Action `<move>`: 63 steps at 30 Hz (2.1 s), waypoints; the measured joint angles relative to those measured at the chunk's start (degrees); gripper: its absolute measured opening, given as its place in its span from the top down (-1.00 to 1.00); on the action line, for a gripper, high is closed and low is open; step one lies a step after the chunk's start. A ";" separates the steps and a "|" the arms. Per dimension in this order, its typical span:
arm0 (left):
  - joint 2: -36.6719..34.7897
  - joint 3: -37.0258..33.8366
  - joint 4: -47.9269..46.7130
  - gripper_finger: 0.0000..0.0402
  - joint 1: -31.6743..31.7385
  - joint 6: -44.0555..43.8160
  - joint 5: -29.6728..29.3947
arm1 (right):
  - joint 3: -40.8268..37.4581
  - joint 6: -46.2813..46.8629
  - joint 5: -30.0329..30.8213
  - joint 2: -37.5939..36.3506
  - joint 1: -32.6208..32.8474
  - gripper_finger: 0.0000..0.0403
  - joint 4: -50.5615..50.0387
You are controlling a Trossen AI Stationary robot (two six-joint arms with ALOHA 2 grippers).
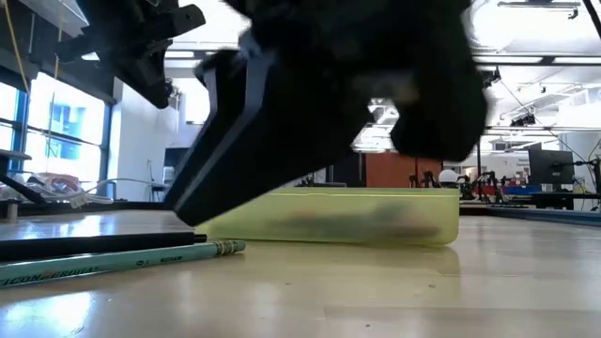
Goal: Pick & place school supplies into a supply box
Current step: Put the light green pencil into the supply box
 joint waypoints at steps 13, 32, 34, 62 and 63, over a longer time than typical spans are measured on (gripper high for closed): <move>0.00 0.00 2.20 0.77 0.00 3.30 -0.33 | -0.36 2.48 -3.65 1.79 -3.21 0.43 -2.15; 0.00 0.00 2.12 0.77 0.00 3.28 -0.29 | -0.55 4.92 -6.00 -1.85 -0.46 0.95 -15.15; 0.00 0.00 2.14 0.77 0.01 3.29 -0.22 | -0.71 5.49 -4.43 -4.19 0.13 0.98 -17.26; 0.00 0.00 2.49 0.77 0.00 3.28 0.32 | -16.23 21.43 9.47 -16.41 -13.70 0.88 -32.43; 0.00 0.00 2.49 0.77 0.00 3.29 0.32 | -16.01 20.88 9.71 -16.44 -13.69 0.86 -32.55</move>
